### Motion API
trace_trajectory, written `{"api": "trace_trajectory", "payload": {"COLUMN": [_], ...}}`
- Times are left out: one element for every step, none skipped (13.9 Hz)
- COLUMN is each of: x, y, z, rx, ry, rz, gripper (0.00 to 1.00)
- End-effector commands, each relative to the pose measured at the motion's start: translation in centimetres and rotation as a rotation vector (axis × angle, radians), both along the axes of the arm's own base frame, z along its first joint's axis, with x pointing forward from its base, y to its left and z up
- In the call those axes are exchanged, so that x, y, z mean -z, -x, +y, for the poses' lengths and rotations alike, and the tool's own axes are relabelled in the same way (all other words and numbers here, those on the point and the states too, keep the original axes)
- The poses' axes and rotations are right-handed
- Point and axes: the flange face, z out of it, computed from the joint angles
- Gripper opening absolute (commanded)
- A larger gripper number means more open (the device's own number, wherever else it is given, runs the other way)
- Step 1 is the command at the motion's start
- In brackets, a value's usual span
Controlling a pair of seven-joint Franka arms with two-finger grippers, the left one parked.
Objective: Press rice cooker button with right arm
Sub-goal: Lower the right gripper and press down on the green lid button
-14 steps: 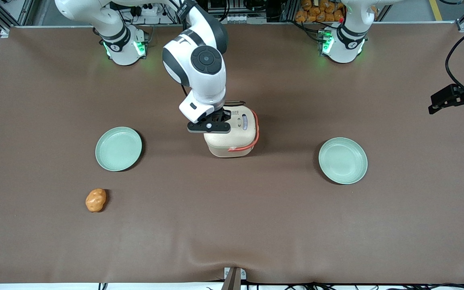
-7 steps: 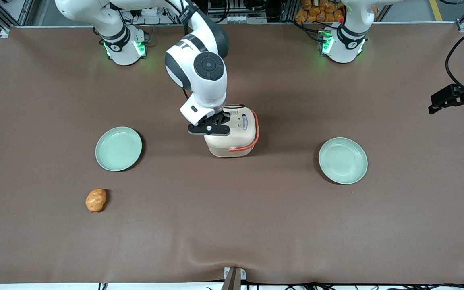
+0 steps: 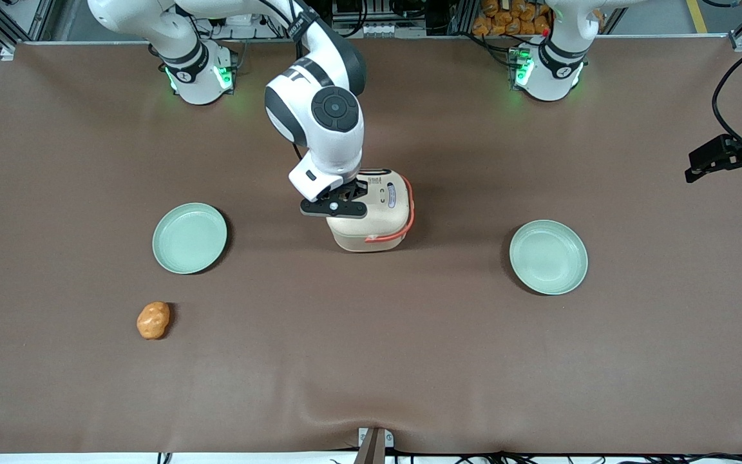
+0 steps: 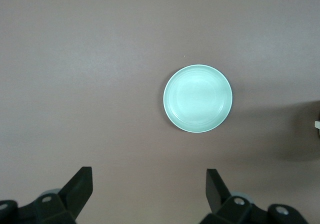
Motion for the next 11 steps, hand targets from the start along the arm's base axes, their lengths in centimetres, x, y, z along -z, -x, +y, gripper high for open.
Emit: {"api": "trace_trajectory", "payload": {"x": [1.7,2.3,2.5,2.9,3.0,3.2,3.2,2.7,1.5,-0.7,-3.1], "y": [0.2,0.1,0.1,0.0,0.0,0.0,-0.1,-0.3,-0.4,-0.5,-0.4], "z": [0.2,0.3,0.4,0.4,0.5,0.5,0.4,0.2,0.2,0.0,-0.2], "rx": [0.016,0.019,0.02,0.02,0.02,0.018,0.022,0.026,0.029,0.029,0.028], "ry": [0.029,0.029,0.03,0.033,0.029,0.031,0.032,0.03,0.016,-0.007,-0.01], "rz": [-0.007,-0.009,-0.009,-0.005,-0.01,-0.007,-0.006,-0.006,-0.013,-0.023,-0.022], "gripper": [0.0,0.0,0.0,0.0,0.0,0.0,0.0,0.0,0.0,0.0,0.0]}}
